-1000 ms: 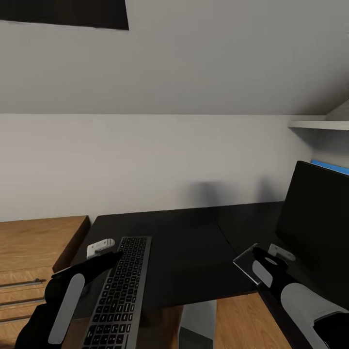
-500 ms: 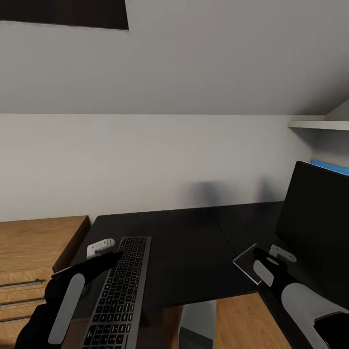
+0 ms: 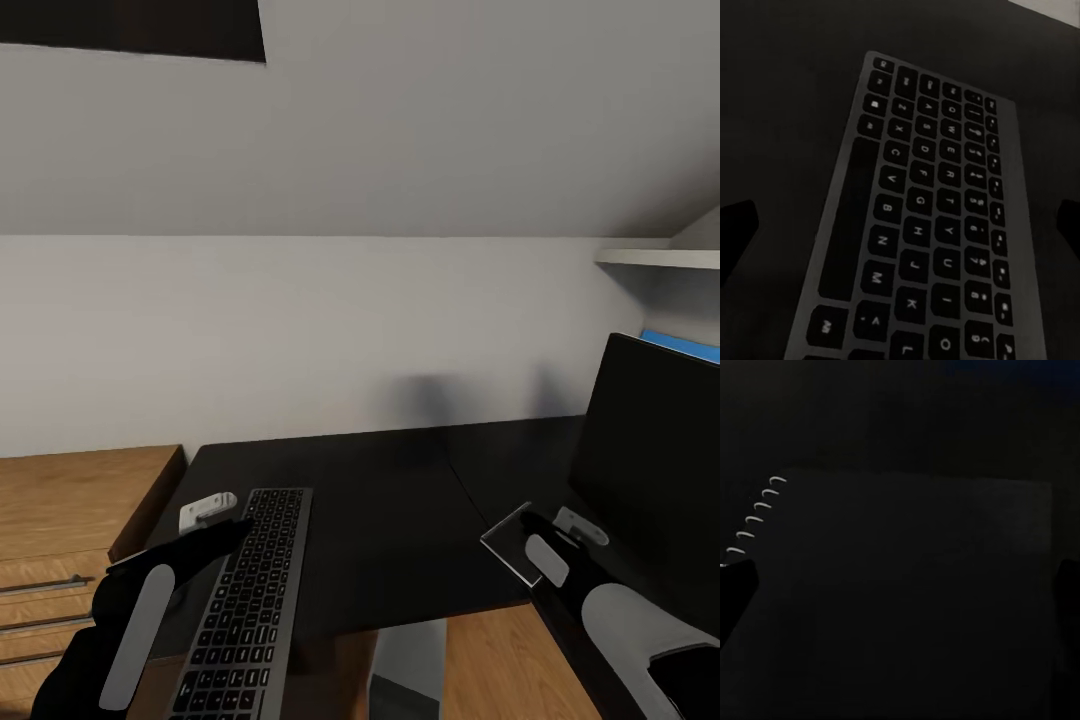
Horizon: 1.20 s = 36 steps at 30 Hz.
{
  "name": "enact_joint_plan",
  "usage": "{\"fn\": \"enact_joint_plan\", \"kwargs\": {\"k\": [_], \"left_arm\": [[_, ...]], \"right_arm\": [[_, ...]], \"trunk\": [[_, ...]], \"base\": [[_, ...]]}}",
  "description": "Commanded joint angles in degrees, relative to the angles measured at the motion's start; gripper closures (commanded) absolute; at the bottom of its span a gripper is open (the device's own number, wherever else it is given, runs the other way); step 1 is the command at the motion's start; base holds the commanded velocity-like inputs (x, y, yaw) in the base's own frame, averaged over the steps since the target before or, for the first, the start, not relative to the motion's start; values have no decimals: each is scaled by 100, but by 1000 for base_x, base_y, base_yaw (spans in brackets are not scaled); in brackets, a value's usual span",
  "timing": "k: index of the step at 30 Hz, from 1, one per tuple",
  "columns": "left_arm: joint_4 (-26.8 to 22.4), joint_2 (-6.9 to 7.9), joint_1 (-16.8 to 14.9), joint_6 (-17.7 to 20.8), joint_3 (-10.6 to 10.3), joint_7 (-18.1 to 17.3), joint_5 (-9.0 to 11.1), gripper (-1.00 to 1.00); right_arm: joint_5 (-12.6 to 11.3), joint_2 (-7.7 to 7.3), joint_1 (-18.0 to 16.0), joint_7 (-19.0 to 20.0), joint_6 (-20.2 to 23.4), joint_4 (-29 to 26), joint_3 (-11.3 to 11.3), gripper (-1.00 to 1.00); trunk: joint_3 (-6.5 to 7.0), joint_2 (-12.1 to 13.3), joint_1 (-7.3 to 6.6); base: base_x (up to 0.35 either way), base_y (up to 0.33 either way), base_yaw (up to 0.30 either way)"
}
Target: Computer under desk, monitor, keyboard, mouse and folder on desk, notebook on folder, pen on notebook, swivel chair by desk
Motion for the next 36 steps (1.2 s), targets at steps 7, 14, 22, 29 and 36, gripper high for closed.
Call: {"fn": "enact_joint_plan", "kwargs": {"k": [7,14,22,29,36], "left_arm": [[-6,1,-5,22,-2,48,60,-100],[1,-2,-5,24,-9,48,62,-100],[3,-6,-5,25,-9,48,67,-100],[3,-4,-5,25,-9,48,61,-100],[3,-5,-5,23,-9,48,61,-100]], "right_arm": [[-347,-5,5,89,284,5,-29,-100],[-573,1,5,87,291,-26,-20,-100],[-591,8,7,87,287,-35,-13,-100],[-591,9,3,87,285,-35,-12,-100],[-591,9,3,87,285,-35,-10,-100]], "trunk": [[-9,-2,1],[-9,-2,1],[-9,-2,1],[-9,-2,1],[-9,-2,1]], "base": [[0,0,0],[0,0,0],[0,0,102],[0,0,234],[0,0,248]]}}
